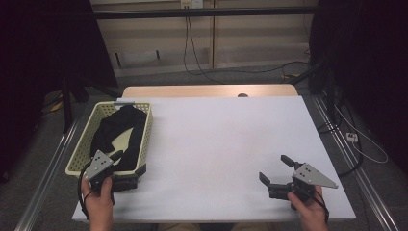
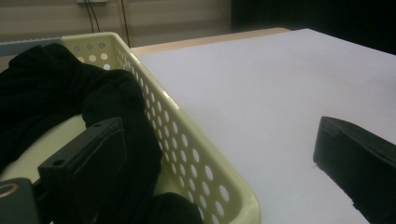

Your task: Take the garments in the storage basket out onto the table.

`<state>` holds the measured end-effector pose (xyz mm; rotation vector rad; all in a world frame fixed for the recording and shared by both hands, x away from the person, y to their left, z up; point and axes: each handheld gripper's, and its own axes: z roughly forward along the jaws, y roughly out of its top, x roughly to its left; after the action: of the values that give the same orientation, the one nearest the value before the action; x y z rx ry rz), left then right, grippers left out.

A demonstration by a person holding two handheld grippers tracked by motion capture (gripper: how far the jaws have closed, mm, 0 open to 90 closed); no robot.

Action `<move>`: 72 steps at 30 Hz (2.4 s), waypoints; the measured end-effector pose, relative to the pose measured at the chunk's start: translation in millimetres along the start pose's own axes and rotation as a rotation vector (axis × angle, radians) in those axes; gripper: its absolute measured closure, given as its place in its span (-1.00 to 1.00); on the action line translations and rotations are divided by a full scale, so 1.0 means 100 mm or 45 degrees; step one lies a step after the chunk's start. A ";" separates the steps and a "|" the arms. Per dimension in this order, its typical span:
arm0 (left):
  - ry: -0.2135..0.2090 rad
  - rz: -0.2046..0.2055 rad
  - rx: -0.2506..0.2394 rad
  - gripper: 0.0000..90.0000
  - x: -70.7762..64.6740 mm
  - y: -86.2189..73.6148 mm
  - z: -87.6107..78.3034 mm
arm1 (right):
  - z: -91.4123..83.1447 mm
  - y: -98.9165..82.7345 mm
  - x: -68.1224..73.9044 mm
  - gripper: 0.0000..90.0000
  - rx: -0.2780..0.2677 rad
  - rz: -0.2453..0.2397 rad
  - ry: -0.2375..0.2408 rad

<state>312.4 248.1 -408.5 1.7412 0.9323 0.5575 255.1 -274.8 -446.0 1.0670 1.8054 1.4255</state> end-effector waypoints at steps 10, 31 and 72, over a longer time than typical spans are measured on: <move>-0.041 -0.023 0.015 -0.94 -0.03 0.07 0.01 | 0.00 0.00 -0.01 -0.95 -0.003 0.000 -0.004; 0.009 -0.129 0.132 -0.93 0.54 0.74 0.27 | -0.02 0.00 -0.01 -0.95 -0.017 -0.004 -0.019; 0.163 -0.188 0.741 -0.58 1.01 0.25 1.28 | -0.04 0.00 -0.05 -0.94 -0.025 0.006 -0.006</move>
<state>474.5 252.5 -437.1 2.1394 1.4019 0.3171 254.2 -281.6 -445.5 1.0645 1.7833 1.4387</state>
